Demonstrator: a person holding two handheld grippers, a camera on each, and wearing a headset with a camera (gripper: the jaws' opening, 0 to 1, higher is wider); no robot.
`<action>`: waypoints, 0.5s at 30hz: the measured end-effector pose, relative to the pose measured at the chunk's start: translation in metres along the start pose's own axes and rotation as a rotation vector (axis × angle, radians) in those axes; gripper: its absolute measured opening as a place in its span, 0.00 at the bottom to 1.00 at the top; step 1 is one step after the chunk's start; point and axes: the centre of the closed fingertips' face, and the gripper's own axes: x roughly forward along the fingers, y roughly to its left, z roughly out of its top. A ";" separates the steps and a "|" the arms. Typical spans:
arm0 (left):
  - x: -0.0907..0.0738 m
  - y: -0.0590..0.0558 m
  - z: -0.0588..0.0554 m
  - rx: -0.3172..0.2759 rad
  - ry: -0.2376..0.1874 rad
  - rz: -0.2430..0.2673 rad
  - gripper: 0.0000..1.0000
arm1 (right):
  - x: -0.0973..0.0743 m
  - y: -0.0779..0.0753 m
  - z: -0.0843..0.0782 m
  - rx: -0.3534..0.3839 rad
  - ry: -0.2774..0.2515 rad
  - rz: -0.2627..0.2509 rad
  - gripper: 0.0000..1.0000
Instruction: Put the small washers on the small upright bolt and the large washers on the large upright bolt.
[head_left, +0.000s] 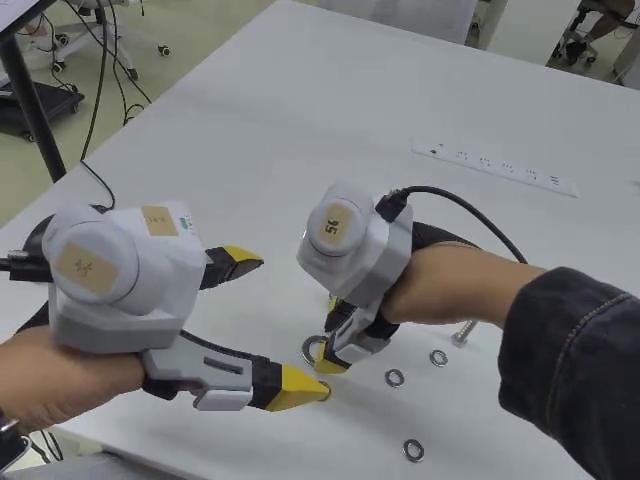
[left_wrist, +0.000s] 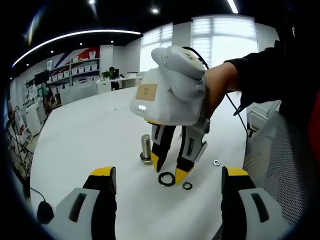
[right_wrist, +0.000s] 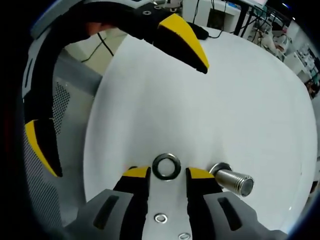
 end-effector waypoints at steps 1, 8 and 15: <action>0.000 0.000 0.000 0.000 0.001 0.000 0.87 | 0.000 0.000 0.000 0.000 -0.001 0.001 0.30; 0.001 0.000 0.000 -0.001 0.003 -0.002 0.87 | 0.001 -0.001 -0.001 -0.038 0.023 -0.021 0.29; 0.002 0.001 0.000 -0.001 0.004 -0.004 0.86 | 0.001 -0.001 -0.001 -0.057 0.036 -0.031 0.27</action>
